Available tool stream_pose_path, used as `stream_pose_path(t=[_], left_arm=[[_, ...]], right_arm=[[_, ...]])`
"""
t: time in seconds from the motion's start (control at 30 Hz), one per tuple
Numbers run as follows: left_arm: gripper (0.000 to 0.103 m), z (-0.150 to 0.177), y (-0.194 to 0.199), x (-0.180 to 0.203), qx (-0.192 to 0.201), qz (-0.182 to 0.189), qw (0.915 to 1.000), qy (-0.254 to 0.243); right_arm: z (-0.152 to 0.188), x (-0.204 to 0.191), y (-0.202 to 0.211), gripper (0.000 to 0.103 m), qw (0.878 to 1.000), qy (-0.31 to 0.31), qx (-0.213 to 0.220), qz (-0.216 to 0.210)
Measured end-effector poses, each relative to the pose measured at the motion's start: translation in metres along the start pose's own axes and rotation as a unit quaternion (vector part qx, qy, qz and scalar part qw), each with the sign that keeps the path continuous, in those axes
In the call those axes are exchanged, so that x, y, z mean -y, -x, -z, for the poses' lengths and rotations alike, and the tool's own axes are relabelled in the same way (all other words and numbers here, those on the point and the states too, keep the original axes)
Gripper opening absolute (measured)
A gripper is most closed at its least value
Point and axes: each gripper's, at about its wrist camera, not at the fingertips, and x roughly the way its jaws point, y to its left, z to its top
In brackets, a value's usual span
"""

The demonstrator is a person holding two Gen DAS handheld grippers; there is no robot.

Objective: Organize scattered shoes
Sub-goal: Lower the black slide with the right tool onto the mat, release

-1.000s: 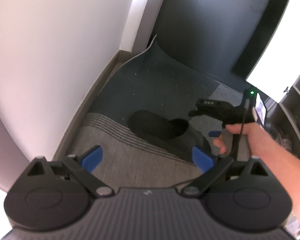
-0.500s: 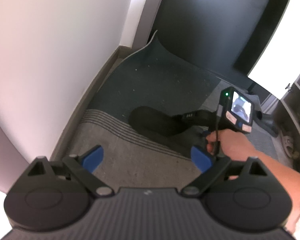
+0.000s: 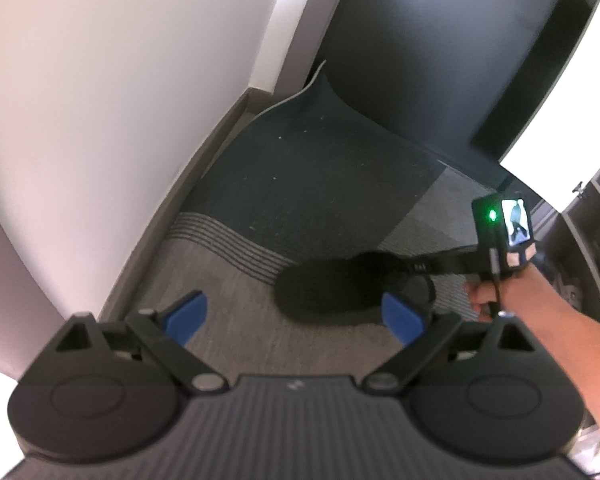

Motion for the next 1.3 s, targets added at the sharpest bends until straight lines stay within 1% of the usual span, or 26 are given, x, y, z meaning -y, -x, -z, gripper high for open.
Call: stream_pose_path(t=[0.07, 0.1, 0.13, 0.17, 0.2, 0.23, 0.27, 0.3, 0.33, 0.37, 0.47, 0.53, 0.6, 0.7, 0.77, 0.8, 0.83, 0.87, 0.9, 0.97, 1.13, 1.2, 1.3], left_arm=[[0.096, 0.0, 0.001, -0.001, 0.001, 0.001, 1.0, 0.0], [0.096, 0.0, 0.001, -0.001, 0.001, 0.002, 1.0, 0.0], [0.096, 0.0, 0.002, -0.001, 0.001, 0.003, 1.0, 0.001], [0.096, 0.0, 0.002, -0.002, 0.002, 0.004, 1.0, 0.002], [0.096, 0.0, 0.003, -0.002, 0.002, 0.005, 1.0, 0.002], [0.096, 0.0, 0.003, -0.003, 0.003, 0.006, 1.0, 0.003], [0.096, 0.0, 0.004, -0.003, 0.003, 0.006, 1.0, 0.004], [0.096, 0.0, 0.004, -0.003, 0.003, 0.007, 1.0, 0.004], [0.096, 0.001, 0.004, -0.004, 0.003, 0.007, 1.0, 0.004], [0.096, 0.001, 0.005, -0.004, 0.004, 0.008, 1.0, 0.004], [0.096, 0.0, 0.003, -0.002, 0.004, 0.007, 1.0, 0.005], [0.096, 0.0, 0.001, -0.001, 0.003, 0.006, 1.0, 0.005], [0.096, 0.0, 0.0, -0.001, 0.001, 0.005, 1.0, 0.005], [0.096, 0.0, 0.0, -0.001, 0.001, 0.003, 1.0, 0.004], [0.096, -0.001, 0.0, -0.001, 0.001, 0.002, 1.0, 0.006], [0.096, -0.002, 0.0, -0.001, 0.001, 0.002, 1.0, 0.008], [0.096, -0.002, -0.001, -0.002, 0.001, 0.002, 0.9999, 0.01], [0.096, -0.002, -0.002, -0.002, -0.001, 0.003, 0.9999, 0.011], [0.096, -0.002, -0.003, -0.002, -0.004, 0.005, 0.9999, 0.012], [0.096, 0.0, -0.004, 0.0, -0.008, 0.013, 0.9998, 0.011], [0.096, 0.001, 0.0, 0.005, -0.001, 0.021, 0.9998, -0.001], [0.096, 0.001, 0.003, 0.005, 0.006, 0.02, 0.9998, -0.001], [0.096, 0.0, 0.005, 0.004, 0.01, 0.019, 0.9998, 0.005]], right_arm=[[0.005, 0.002, 0.002, 0.026, 1.0, 0.026, -0.003, 0.016], [0.007, 0.004, 0.003, 0.024, 0.999, 0.039, -0.003, 0.025], [0.013, 0.007, 0.006, 0.024, 0.998, 0.048, -0.002, 0.045], [0.019, 0.013, 0.009, 0.026, 0.997, 0.036, 0.001, 0.062], [0.026, 0.019, 0.012, 0.028, 0.997, 0.021, 0.005, 0.078], [0.03, 0.023, 0.013, 0.028, 0.997, 0.004, 0.008, 0.078], [0.04, 0.033, 0.016, 0.029, 0.997, -0.045, 0.013, 0.066], [0.045, 0.039, 0.017, 0.035, 0.995, -0.076, 0.017, 0.057], [0.05, 0.045, 0.018, 0.038, 0.993, -0.104, 0.02, 0.048], [0.059, 0.053, 0.019, 0.041, 0.988, -0.146, 0.024, 0.051], [0.068, 0.057, 0.015, 0.046, 0.98, -0.185, 0.023, 0.07], [0.07, 0.059, 0.006, 0.046, 0.978, -0.2, 0.016, 0.063], [0.071, 0.061, -0.003, 0.046, 0.973, -0.226, 0.013, 0.054], [0.08, 0.076, -0.015, 0.045, 0.945, -0.32, 0.043, 0.052], [0.08, 0.077, -0.015, 0.039, 0.937, -0.339, 0.071, 0.049], [0.077, 0.074, -0.012, 0.031, 0.939, -0.33, 0.085, 0.039], [0.074, 0.071, -0.01, 0.025, 0.942, -0.319, 0.099, 0.028], [0.072, 0.069, -0.007, 0.016, 0.944, -0.309, 0.113, 0.018], [0.068, 0.065, -0.003, 0.012, 0.947, -0.297, 0.123, 0.005], [0.06, 0.057, 0.004, 0.012, 0.949, -0.282, 0.139, -0.027], [0.042, 0.026, 0.01, 0.012, 0.959, -0.256, 0.123, -0.023], [0.036, 0.013, 0.01, 0.012, 0.957, -0.27, 0.104, -0.026], [0.031, -0.006, 0.009, 0.012, 0.956, -0.279, 0.087, -0.023]])
